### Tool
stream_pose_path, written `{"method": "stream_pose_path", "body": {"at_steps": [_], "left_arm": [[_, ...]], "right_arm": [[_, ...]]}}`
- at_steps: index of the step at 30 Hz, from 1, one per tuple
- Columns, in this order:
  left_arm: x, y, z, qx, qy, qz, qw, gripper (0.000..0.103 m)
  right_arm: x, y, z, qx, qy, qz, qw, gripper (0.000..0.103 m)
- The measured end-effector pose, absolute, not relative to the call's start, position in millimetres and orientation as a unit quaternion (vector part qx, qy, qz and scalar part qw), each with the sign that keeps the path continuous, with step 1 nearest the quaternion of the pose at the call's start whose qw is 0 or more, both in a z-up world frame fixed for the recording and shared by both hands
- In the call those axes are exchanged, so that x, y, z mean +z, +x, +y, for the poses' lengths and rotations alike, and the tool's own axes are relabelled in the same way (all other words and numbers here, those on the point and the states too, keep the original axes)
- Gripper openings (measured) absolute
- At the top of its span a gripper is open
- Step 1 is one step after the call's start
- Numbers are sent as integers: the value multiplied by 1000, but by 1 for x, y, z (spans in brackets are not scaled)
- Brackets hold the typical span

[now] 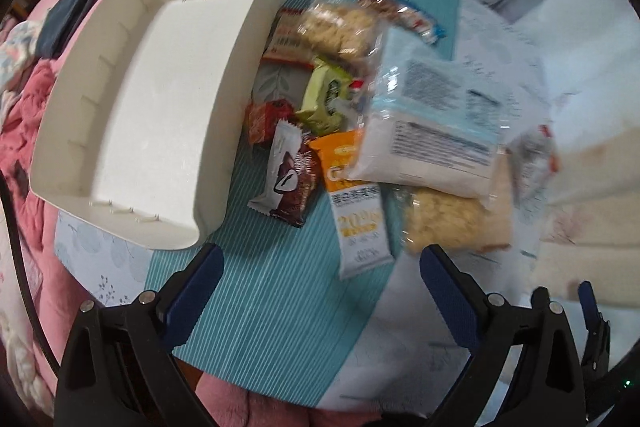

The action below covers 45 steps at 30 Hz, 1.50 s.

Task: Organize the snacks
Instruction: 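Grasp the orange oat stick with the left tool while the right tool grasps the tan wafer bar, then lift the oat stick with the left tool while the right tool carries the wafer bar over the white tray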

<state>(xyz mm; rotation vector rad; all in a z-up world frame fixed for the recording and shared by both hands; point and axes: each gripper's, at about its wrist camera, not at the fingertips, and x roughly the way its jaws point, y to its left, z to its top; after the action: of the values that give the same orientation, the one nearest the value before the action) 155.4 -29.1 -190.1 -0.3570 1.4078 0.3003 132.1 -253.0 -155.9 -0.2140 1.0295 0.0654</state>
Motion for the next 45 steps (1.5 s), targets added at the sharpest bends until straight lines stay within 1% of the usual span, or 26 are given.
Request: {"method": "stream_pose_path", "body": {"at_steps": [2,3,6,12,17,25,29,31,33,34,36,38,40,41,42,45], "left_arm": [[-205,160,-29,154,-166,644,731,97],[-211,162,-29,160,-169,646,727,97],[-230,166,-30,171,-176,648,721,96],[-259,171,-34,195,-157,661,708,93],[-273,175,-35,195,-159,668,701,90],[-280,184,-38,183,-168,659,710,90],[-286,192,-43,181,-169,661,708,89],[-292,196,-44,183,-170,665,704,82],[-298,201,-46,186,-176,669,698,77],[-301,202,-45,190,-178,670,695,74],[-304,202,-43,192,-183,669,695,71],[-304,202,-42,189,-189,667,695,66],[-304,202,-42,187,-189,666,697,52],[-304,202,-42,186,-188,665,699,48],[-303,203,-43,184,-187,664,700,41],[-305,208,-44,179,-191,669,696,40]], "right_arm": [[-169,139,-255,39,-101,498,860,92],[-177,144,-256,42,-107,501,858,91],[-196,154,-257,51,-109,505,855,91],[-227,168,-260,67,-100,520,846,89],[-245,177,-257,82,-105,528,839,88],[-258,192,-253,103,-110,532,833,86],[-264,195,-246,113,-124,535,828,79],[-264,198,-244,113,-128,534,828,79],[-263,201,-243,114,-127,533,828,78],[-263,204,-242,117,-126,533,828,75],[-262,206,-240,122,-124,534,828,71],[-261,207,-238,127,-125,534,827,65],[-261,206,-236,135,-129,534,825,59],[-260,206,-234,135,-131,536,823,57],[-260,205,-234,134,-129,540,821,56],[-259,206,-232,130,-128,553,813,56]]}}
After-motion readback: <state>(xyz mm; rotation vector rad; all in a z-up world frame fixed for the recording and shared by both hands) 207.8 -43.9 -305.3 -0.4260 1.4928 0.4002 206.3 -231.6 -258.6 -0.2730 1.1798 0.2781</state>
